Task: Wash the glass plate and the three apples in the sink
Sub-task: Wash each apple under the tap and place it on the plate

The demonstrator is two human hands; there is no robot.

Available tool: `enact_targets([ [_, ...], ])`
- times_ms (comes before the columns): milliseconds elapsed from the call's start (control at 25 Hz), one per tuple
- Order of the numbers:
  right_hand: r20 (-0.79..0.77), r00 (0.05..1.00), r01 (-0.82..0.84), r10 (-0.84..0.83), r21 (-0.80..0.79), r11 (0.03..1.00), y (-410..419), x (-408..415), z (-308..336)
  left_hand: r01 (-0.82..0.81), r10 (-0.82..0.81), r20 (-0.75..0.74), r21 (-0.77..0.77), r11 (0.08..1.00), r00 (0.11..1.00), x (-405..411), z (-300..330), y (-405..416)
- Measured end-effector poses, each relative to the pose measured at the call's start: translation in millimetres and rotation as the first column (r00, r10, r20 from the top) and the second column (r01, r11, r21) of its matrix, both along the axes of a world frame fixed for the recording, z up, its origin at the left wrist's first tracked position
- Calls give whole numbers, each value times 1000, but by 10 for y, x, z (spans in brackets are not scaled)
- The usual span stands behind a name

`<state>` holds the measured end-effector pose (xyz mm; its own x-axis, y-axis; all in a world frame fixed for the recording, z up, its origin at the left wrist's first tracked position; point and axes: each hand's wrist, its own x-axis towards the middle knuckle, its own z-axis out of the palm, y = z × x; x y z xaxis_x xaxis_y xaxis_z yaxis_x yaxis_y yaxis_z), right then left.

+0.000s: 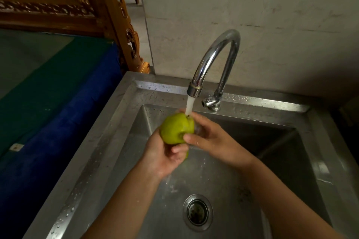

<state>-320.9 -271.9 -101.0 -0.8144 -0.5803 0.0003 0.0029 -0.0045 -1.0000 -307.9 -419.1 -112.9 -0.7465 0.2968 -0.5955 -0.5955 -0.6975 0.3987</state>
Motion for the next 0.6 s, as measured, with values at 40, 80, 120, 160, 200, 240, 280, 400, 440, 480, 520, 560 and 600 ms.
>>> enact_targets([
  [40, 3, 1000, -4, 4, -23, 1000, 24, -9, -2, 39, -39, -6, -20, 999, 999, -25, 26, 13],
  [80, 26, 999, 36, -35, -15, 999, 35, -19, -9, 69, -72, -28, -104, 992, 997, -46, 41, 29],
  [120, 60, 993, 101, -102, 10, 995, 28, -33, -16, 80, -101, -68, -266, 961, 993, -57, 33, 40],
  [160, 76, 981, 176, -180, 60, 983, 7, -48, -20, 62, -135, -122, -471, 880, 983, -55, 29, 49],
  [200, 62, 965, 243, -253, 138, 960, -11, -61, -31, 20, -183, -190, -638, 770, 965, -45, 35, 76],
  [240, 20, 952, 292, -304, 225, 930, -22, -67, -42, -20, -239, -248, -732, 681, 939, -31, 34, 103],
  [280, -21, 945, 317, -325, 289, 903, -30, -78, -51, -45, -268, -276, -771, 635, 923, -16, 27, 115],
  [400, -71, 959, 282, -273, 303, 910, -51, -52, -39, -40, -211, -245, -736, 676, 946, -14, 34, 88],
  [440, -66, 971, 240, -231, 275, 931, -56, -36, -41, -19, -183, -212, -702, 712, 960, -20, 45, 70],
  [480, -45, 980, 198, -193, 237, 951, -59, -30, -40, -3, -158, -181, -666, 746, 971, -27, 57, 54],
  [520, -5, 984, 174, -176, 184, 967, -65, -32, -42, 11, -141, -157, -632, 775, 978, -35, 62, 43],
  [560, 36, 982, 179, -185, 139, 974, -72, -42, -47, 26, -138, -140, -604, 796, 980, -38, 70, 37],
  [600, 71, 974, 206, -215, 117, 972, -79, -62, -54, 40, -148, -128, -605, 795, 981, -45, 63, 31],
])
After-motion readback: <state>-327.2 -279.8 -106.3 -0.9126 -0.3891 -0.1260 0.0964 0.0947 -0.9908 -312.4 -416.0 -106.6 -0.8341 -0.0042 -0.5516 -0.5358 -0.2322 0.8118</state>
